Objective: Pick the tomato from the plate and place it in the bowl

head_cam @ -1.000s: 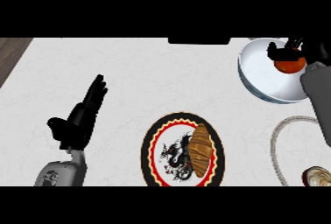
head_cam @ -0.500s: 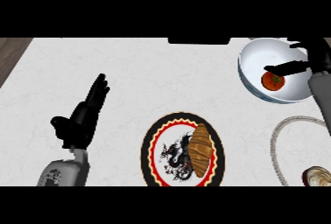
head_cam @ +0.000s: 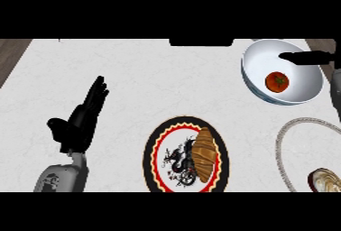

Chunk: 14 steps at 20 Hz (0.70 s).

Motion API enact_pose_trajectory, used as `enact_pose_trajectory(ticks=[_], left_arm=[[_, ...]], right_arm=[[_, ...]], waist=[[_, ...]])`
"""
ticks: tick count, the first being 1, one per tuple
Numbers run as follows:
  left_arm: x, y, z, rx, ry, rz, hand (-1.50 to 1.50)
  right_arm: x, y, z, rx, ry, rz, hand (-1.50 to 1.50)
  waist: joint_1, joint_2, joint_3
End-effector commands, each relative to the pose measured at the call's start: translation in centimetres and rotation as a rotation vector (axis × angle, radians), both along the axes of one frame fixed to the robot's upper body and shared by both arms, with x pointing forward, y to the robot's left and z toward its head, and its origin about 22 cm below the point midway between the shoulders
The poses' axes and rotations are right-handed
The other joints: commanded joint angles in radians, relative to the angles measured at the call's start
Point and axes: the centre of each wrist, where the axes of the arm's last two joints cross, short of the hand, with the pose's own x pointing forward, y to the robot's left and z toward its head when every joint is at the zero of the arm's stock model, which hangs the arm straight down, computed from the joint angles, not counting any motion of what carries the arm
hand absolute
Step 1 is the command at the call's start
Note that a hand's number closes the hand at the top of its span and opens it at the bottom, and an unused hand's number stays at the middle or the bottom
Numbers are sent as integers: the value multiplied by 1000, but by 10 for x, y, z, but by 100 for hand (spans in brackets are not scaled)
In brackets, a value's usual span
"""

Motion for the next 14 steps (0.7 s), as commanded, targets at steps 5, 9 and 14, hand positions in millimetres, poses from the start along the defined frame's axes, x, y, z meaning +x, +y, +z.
enact_pose_trajectory(ticks=[5, 9, 14], left_arm=[[-17, -14, -2, -8, 12, 22, 0], [0, 2, -15, 5, 7, 49, 0], [-8, 5, -10, -17, 0, 12, 0]], right_arm=[[-36, -57, 2, 197, -29, 8, -150], [-58, -67, 12, 244, -35, 78, -150], [-82, -80, -9, 276, -27, 110, -150]], waist=[[-11, -6, 0], [-29, -8, -1], [-11, -4, -1]])
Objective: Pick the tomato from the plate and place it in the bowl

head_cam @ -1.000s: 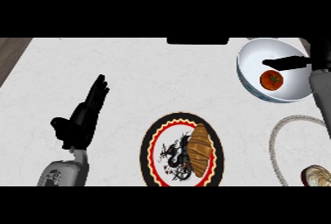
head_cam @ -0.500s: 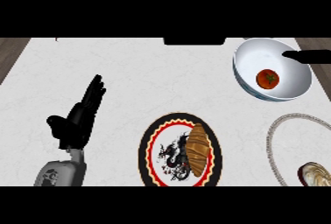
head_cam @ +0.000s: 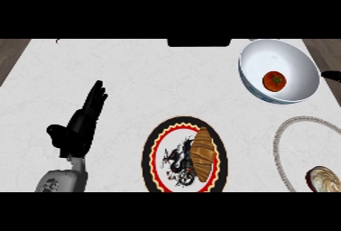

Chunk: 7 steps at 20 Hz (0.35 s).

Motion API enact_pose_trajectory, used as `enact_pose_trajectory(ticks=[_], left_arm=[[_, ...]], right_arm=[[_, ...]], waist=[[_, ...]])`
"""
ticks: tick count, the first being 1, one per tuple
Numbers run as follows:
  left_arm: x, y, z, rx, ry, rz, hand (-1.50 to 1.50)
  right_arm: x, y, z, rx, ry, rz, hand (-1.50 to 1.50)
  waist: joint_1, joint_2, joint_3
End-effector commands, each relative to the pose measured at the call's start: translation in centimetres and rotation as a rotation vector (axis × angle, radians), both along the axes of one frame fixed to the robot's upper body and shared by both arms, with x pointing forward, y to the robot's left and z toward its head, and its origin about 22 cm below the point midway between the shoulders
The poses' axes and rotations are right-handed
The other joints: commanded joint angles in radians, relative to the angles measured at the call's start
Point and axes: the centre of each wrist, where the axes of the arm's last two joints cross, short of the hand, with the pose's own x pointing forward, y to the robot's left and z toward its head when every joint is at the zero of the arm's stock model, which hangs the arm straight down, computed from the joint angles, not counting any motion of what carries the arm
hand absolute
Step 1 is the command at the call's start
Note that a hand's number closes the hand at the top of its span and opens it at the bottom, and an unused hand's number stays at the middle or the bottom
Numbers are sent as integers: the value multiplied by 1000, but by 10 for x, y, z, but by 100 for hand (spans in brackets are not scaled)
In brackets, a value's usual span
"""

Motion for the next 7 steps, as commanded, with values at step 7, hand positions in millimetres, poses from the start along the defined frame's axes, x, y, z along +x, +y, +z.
enact_pose_trajectory(ticks=[7], left_arm=[[9, -7, 7, 4, -1, 15, 0]], right_arm=[[-50, -13, -28, 20, -7, 86, -150]], waist=[[3, 2, 0]])
